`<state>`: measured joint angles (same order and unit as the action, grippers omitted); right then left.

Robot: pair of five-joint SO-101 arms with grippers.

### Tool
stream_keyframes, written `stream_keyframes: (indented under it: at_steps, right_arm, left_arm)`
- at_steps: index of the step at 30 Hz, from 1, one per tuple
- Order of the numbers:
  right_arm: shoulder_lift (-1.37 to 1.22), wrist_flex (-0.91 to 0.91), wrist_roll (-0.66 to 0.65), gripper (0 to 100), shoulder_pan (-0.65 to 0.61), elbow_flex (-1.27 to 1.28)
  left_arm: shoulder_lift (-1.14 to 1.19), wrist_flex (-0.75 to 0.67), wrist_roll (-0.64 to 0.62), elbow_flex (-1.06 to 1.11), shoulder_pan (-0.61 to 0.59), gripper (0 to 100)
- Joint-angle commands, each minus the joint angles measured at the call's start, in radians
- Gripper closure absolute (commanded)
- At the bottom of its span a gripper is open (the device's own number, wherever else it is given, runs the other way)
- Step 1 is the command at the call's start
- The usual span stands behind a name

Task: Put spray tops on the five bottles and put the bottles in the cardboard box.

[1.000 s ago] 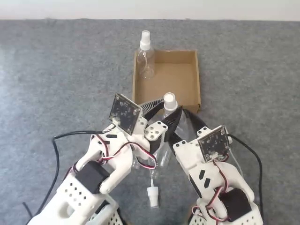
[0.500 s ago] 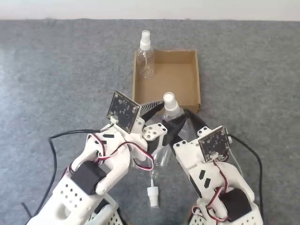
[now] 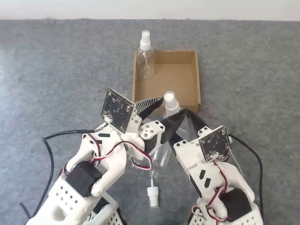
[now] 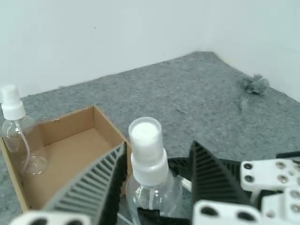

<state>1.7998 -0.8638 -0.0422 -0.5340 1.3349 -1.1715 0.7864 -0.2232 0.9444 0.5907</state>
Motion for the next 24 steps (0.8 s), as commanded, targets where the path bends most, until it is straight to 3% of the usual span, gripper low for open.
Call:
stream_keyframes:
  at_steps: [1,18,24]
  right_arm:
    - [0.018,0.018,0.005,98.9,0.007,-0.032]
    - [0.018,0.018,0.005,98.9,0.01,-0.031]
    - [0.018,0.018,0.005,98.9,0.01,-0.031]
  left_arm:
    - [-0.017,-0.072,-0.002,-0.022,-0.006,87]
    - [-0.009,-0.106,0.04,0.036,0.006,93]
    - [-0.012,-0.11,0.084,0.076,0.091,93]
